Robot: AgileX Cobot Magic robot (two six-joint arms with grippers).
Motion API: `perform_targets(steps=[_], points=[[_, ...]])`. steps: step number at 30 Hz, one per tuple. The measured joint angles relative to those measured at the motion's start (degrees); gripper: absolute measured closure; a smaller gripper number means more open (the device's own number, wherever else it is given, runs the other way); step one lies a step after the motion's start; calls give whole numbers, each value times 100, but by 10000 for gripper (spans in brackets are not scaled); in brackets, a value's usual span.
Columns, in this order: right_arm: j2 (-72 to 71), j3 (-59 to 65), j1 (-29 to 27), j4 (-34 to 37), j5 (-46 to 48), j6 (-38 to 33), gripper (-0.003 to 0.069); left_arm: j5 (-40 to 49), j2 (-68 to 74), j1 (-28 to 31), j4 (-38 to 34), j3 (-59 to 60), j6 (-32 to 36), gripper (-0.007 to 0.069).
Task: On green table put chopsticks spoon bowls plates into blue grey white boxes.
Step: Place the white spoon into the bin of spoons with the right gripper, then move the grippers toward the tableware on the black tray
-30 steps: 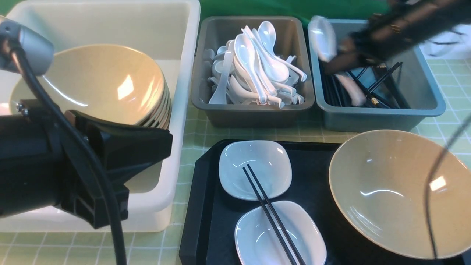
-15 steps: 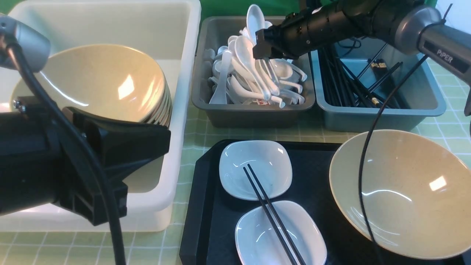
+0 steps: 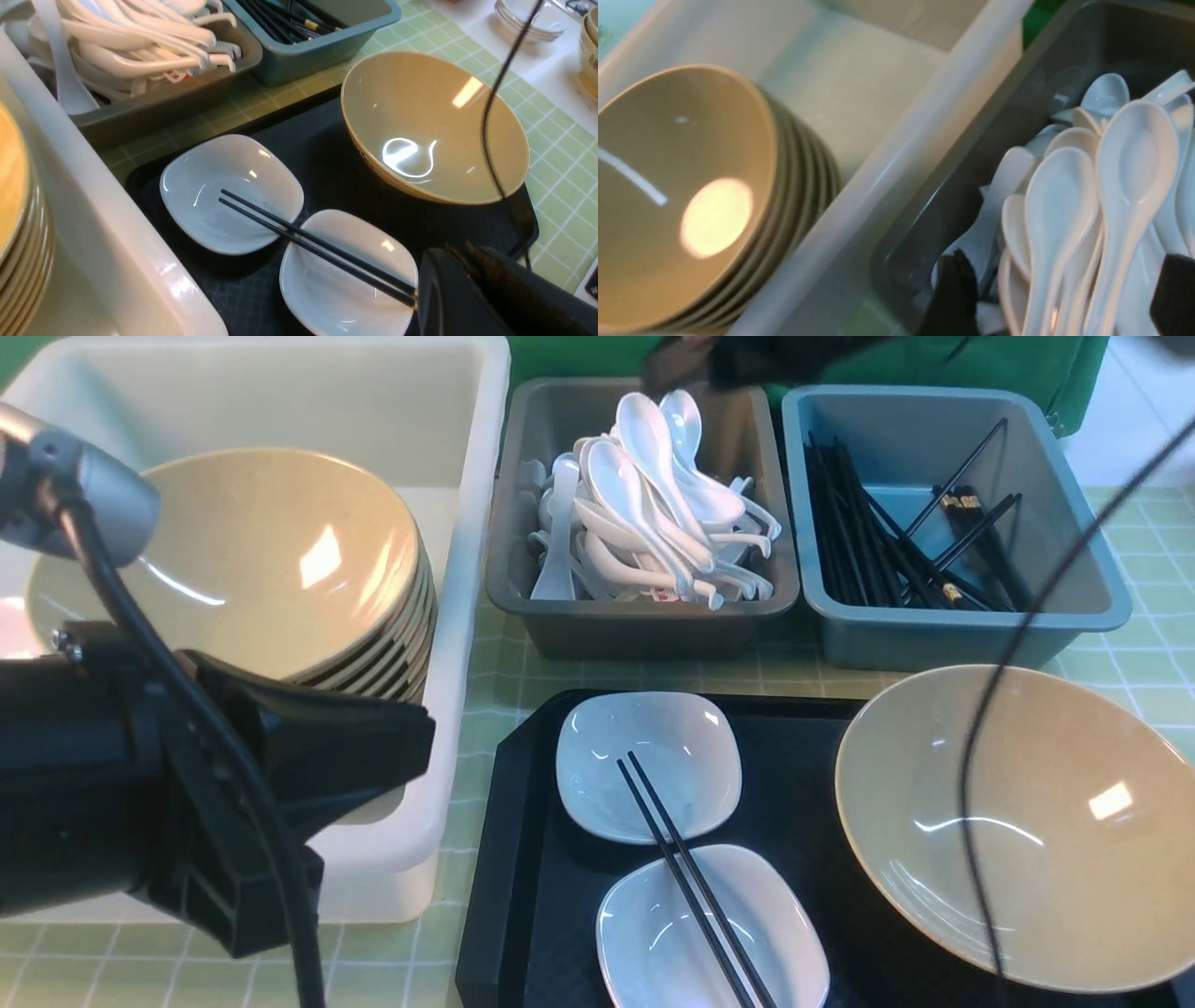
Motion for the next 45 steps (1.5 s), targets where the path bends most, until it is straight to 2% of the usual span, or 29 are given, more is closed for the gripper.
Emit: perform_targets(steps=[4,7,12,17,22,29,41,44,45], points=[[-770,253,39,-648,476,380,121,45,0,0,0,0,30,625],[-1547,1144,263,-1148,482,770,120,150,0,0,5,0,94,625],[-2395,3063,1002,-1378,353,1174,120,376,-7,0,5,0,322,625],[-2203,4426,1822,-1411,269,1313,120,880,-230,0,60,0,941,625],[-1755,4585,2044,-1417,95,1472,120,1311,-612,0,268,0,1022,625],[-1116,4585,2061,-1452,-94,1536,120,2345,-884,0,430,-6,862,625],[-657,4580,2065,-1606,-251,1541,125,2343,-895,0,430,-1,776,625],[-607,4580,2073,-1586,-275,1541,167,2256,-895,0,430,-1,776,625],[-566,4580,2106,-1592,-274,1535,233,2230,-895,0,430,-1,776,625]])
